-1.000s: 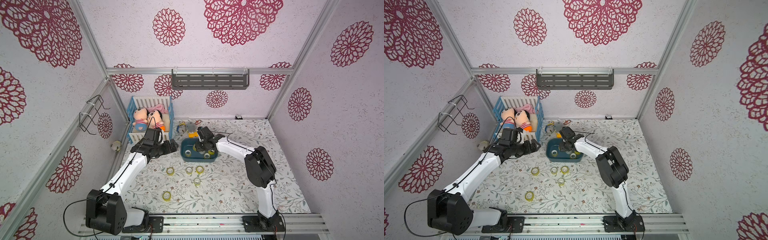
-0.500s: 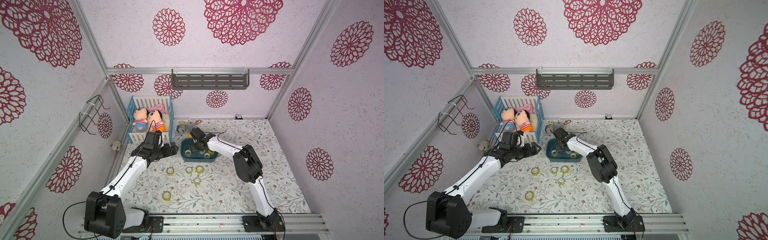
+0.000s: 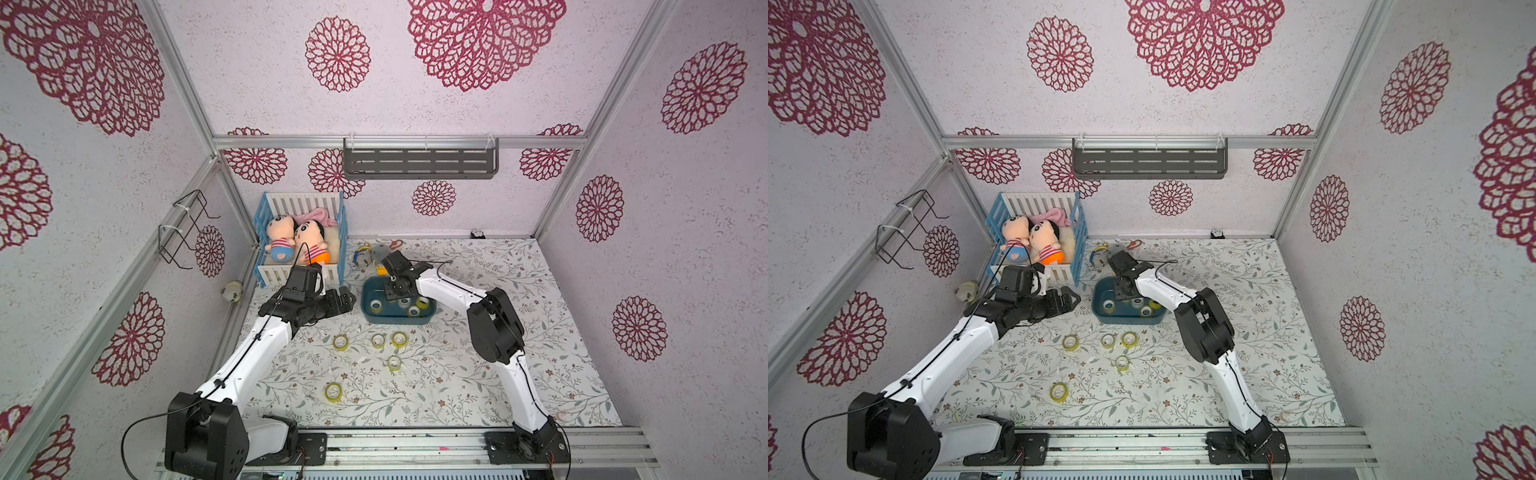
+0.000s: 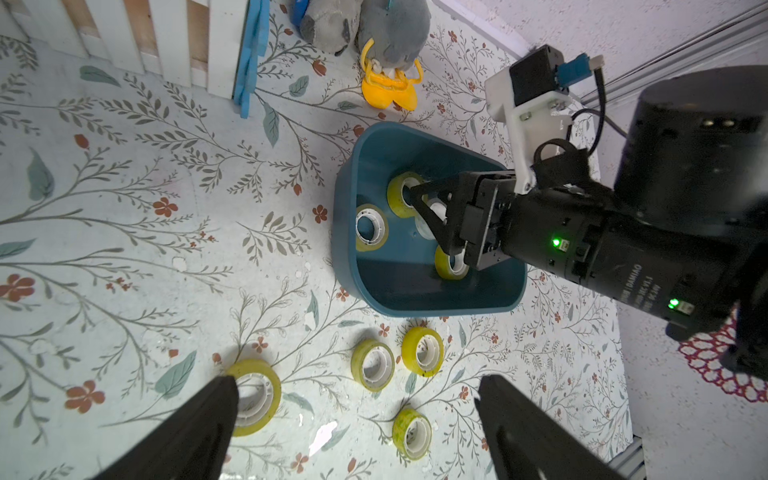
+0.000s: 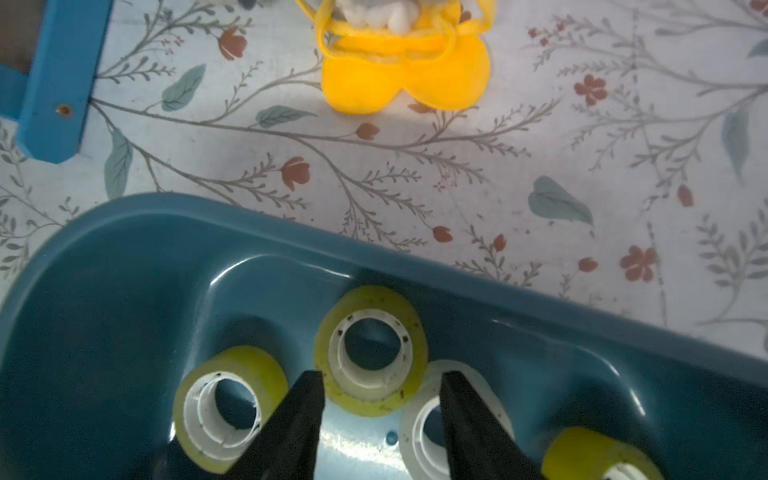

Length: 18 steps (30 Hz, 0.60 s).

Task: Put the transparent tape into the storage box
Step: Place the tape in the storage box.

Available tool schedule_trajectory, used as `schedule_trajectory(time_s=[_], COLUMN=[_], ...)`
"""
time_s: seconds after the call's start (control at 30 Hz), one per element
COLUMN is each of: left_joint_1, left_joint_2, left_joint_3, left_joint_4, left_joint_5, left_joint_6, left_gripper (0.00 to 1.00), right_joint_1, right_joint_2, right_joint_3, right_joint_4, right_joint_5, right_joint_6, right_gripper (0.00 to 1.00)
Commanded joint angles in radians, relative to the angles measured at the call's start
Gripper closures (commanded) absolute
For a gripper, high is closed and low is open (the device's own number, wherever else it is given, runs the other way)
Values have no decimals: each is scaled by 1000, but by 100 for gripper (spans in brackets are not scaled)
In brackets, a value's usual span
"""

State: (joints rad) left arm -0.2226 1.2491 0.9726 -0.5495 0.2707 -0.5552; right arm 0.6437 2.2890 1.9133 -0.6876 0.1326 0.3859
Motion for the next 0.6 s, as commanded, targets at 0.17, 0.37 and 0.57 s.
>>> schedule_trajectory(time_s=[0.17,0.37,0.57], left_joint_1=[-1,-1,-9], left_joint_2=[-218,-207,-239], left_joint_3=[-119,-91,-64], left_joint_4=[1,-105,-185], left_joint_5=[-17,-11,-52], left_joint_6=[-86,-93,-109], left_gripper=[3,3,3], right_joint_1=[-4,-4,-3], right_joint_2=[-147,-323,-559], right_joint_3=[52,-33,-345], right_joint_4=[13,34,154], right_joint_5=[-24,-87,-220], right_joint_6=[22,-11,-78], right_gripper=[46,47,47])
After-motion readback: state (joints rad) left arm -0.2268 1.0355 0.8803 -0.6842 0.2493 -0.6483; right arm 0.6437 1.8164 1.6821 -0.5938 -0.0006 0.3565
